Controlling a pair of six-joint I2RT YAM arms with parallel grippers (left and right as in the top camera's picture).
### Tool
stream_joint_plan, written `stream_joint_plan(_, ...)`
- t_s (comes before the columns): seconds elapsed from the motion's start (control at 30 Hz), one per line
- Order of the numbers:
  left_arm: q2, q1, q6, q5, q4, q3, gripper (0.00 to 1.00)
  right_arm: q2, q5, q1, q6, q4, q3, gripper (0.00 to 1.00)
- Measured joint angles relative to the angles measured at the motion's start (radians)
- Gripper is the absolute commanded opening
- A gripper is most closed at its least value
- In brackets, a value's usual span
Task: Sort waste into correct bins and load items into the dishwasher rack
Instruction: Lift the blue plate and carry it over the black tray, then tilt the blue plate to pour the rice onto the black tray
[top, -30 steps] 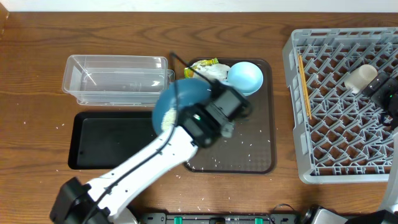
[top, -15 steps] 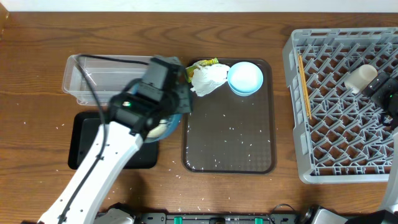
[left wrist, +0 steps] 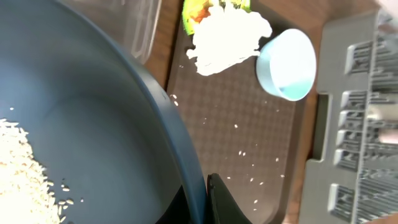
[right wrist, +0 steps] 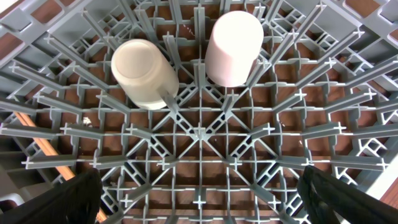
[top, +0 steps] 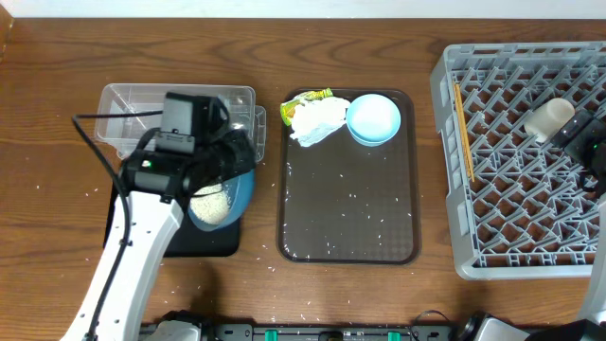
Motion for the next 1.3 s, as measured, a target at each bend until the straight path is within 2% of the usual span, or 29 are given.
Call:
stream_joint_plan(0.3, -0.072, 0.169, 0.012, 0.175, 0.018, -0.051, 0.06, 0.0, 0.0, 0.0, 0.0, 0.0, 0.0, 0.99)
stream_joint_plan(0.67, -0.077, 0.376, 0.038, 0.42, 0.089, -0.181, 0.06, 0.0, 0.0, 0.0, 0.0, 0.0, 0.0, 0.99)
stream_joint_plan(1.0, -0.077, 0.493, 0.066, 0.587, 0.093, -0.189, 0.06, 0.0, 0.0, 0.0, 0.0, 0.0, 0.0, 0.99)
stream_joint_plan(1.3, -0.077, 0.663, 0.095, 0.759, 0.093, -0.189, 0.06, 0.0, 0.0, 0.0, 0.0, 0.0, 0.0, 0.99)
